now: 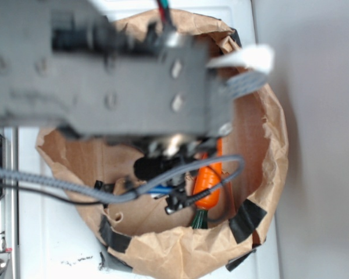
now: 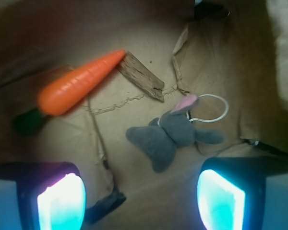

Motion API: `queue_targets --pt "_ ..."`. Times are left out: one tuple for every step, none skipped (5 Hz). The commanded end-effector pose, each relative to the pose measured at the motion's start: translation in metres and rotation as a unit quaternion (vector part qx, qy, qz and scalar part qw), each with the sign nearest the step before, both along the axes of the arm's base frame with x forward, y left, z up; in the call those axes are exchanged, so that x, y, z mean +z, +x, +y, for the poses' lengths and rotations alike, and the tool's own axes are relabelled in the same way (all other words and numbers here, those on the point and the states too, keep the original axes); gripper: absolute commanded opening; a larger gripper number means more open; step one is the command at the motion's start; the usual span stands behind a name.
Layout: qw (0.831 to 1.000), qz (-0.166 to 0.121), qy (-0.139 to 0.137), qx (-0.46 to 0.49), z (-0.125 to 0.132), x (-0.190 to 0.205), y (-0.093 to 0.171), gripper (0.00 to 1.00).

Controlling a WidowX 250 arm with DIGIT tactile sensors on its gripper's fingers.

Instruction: Grab the gray animal.

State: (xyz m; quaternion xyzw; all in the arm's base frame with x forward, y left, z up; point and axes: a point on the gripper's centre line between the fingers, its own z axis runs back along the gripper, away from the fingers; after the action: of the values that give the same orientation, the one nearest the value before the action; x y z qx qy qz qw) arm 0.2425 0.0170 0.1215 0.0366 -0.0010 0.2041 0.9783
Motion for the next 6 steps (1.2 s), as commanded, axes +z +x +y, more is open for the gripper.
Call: queue_targets --pt "0.999 -0.036 -0.003 0.029 0.022 -0.036 0.012 1.00" --pt "0.998 -0.040 -0.012 0.053 0.035 -0.047 0.011 1.00" --pt "0.995 -0.031 -0.009 0.092 0.044 -0.069 0.006 1.00" --pt "0.991 -0.007 -0.005 0.136 0.040 -0.091 0.006 1.00" --pt "0.988 -0.012 0.014 0.155 0.029 -0.117 0.019 1.00" --pt "0.987 -0.014 0.042 0.156 0.020 -0.131 0.034 1.00"
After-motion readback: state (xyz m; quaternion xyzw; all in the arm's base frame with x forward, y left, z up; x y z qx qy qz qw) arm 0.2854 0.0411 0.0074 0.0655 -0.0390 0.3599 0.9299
